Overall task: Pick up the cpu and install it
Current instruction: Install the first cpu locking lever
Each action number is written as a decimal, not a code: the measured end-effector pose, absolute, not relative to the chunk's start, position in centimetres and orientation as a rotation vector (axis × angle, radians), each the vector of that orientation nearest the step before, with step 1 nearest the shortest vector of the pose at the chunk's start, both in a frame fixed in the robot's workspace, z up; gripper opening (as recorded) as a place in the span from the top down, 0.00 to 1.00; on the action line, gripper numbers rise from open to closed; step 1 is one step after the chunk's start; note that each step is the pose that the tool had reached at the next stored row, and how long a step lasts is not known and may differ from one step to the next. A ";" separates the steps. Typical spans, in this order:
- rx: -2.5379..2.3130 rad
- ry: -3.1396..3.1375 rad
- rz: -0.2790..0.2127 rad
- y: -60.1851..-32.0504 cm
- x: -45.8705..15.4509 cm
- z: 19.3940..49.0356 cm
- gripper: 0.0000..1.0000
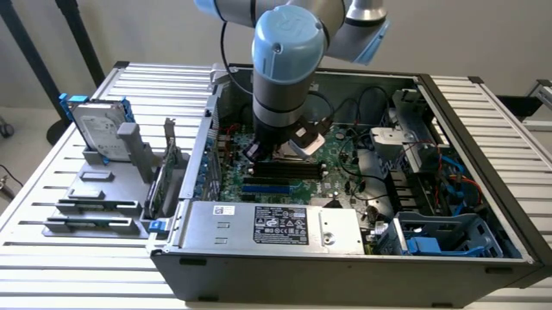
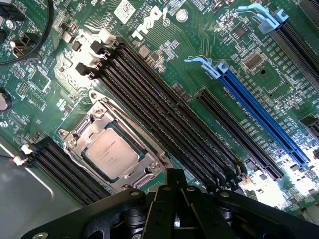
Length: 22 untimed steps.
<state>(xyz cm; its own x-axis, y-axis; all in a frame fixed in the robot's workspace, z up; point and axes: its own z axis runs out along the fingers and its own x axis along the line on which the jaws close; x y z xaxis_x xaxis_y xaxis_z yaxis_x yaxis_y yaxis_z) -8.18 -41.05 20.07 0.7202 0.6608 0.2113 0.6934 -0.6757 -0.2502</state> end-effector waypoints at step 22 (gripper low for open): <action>-2.613 -1.059 -0.149 -40.7 -8.2 19.3 0.89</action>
